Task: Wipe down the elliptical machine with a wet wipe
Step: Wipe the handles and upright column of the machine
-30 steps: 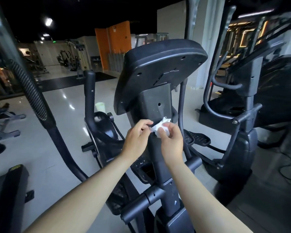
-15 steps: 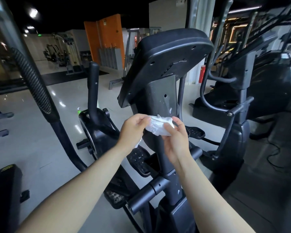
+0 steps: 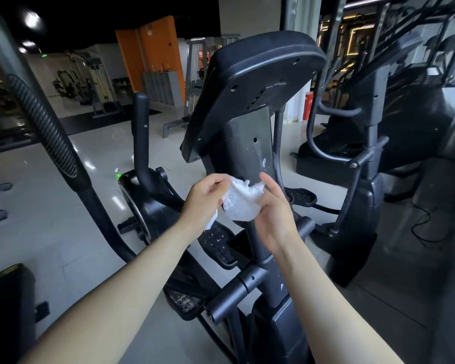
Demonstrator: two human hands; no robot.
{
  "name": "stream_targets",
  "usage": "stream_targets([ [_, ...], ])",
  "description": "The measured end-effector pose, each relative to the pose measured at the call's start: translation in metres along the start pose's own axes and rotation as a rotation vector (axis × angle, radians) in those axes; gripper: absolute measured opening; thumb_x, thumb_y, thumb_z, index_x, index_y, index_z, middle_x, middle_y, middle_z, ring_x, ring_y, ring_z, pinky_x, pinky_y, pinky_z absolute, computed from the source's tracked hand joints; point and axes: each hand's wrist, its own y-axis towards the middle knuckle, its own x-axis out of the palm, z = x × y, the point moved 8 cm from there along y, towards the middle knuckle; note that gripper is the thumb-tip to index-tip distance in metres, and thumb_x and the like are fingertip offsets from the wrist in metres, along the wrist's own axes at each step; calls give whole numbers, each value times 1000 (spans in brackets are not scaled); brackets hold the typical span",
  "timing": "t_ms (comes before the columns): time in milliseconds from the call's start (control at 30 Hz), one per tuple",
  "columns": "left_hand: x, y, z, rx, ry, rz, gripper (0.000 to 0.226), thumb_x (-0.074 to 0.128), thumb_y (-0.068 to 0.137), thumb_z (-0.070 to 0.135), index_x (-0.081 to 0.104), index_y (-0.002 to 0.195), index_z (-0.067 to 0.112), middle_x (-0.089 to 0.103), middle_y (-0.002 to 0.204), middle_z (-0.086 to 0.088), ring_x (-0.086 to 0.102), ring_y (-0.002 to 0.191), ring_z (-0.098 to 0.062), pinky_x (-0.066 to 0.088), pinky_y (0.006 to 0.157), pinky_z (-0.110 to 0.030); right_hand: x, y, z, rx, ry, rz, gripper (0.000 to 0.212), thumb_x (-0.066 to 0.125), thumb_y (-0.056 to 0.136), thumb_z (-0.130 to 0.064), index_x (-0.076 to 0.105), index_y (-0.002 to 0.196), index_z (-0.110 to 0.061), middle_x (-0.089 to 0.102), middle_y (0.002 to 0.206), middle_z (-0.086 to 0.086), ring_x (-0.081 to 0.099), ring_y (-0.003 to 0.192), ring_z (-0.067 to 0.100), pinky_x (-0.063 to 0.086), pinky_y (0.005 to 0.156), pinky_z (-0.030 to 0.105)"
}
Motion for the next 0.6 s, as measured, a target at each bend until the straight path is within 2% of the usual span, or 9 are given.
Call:
stream_targets([
  [67, 3, 1, 1, 6, 0, -14, 13, 64, 99, 25, 75, 105, 19, 62, 77, 7, 55, 69, -3, 47, 70, -14, 0, -2, 0, 21, -13, -25, 48, 56, 92, 5, 62, 132, -21, 67, 129, 16, 70, 112, 32, 57, 94, 44],
  [167, 3, 4, 1, -4, 82, 36, 15, 63, 100, 30, 73, 105, 19, 70, 84, 12, 61, 75, 2, 47, 76, -16, -11, 2, -7, -55, -113, 53, 38, 57, 96, 6, 64, 128, -13, 71, 117, 11, 73, 100, 26, 59, 78, 35],
  [233, 2, 7, -3, -19, 170, 82, 19, 58, 102, 35, 71, 106, 21, 72, 92, 12, 63, 82, -1, 47, 78, -20, -21, 5, -13, -124, -172, 118, 32, 55, 99, 5, 67, 121, -13, 70, 105, 8, 72, 97, 25, 58, 79, 32],
  [300, 9, 7, -4, -29, 217, 93, 24, 55, 104, 40, 69, 109, 21, 70, 93, 12, 63, 86, -7, 46, 78, -24, -28, 9, -22, -168, -209, 146, 29, 53, 100, 3, 68, 117, -15, 70, 101, 6, 71, 96, 23, 58, 82, 34],
  [400, 25, 5, -2, -44, 171, 82, 25, 54, 104, 40, 68, 109, 21, 65, 76, 12, 60, 70, -9, 48, 68, -21, -35, 16, -34, -192, -198, 160, 28, 51, 102, 0, 68, 116, -17, 67, 101, 7, 69, 91, 21, 58, 85, 36],
  [467, 35, 7, 0, -59, 80, 65, 20, 55, 105, 34, 67, 108, 18, 61, 67, 5, 54, 58, -14, 46, 57, -25, -40, 22, -40, -176, -140, 167, 26, 50, 103, -1, 67, 116, -15, 63, 98, 6, 65, 86, 19, 56, 79, 34],
  [533, 41, 11, 2, -71, 21, 74, 15, 58, 104, 30, 68, 106, 18, 61, 71, -3, 49, 56, -19, 40, 55, -32, -45, 27, -45, -165, -113, 166, 24, 48, 105, -4, 67, 114, -15, 64, 98, 7, 64, 84, 19, 54, 75, 35],
  [600, 45, 15, 5, -77, -15, 91, 15, 59, 103, 28, 69, 107, 18, 63, 75, -5, 47, 57, -22, 38, 56, -32, -50, 32, -52, -179, -138, 177, 22, 47, 106, -8, 67, 112, -16, 67, 101, 9, 64, 88, 21, 54, 77, 36],
])
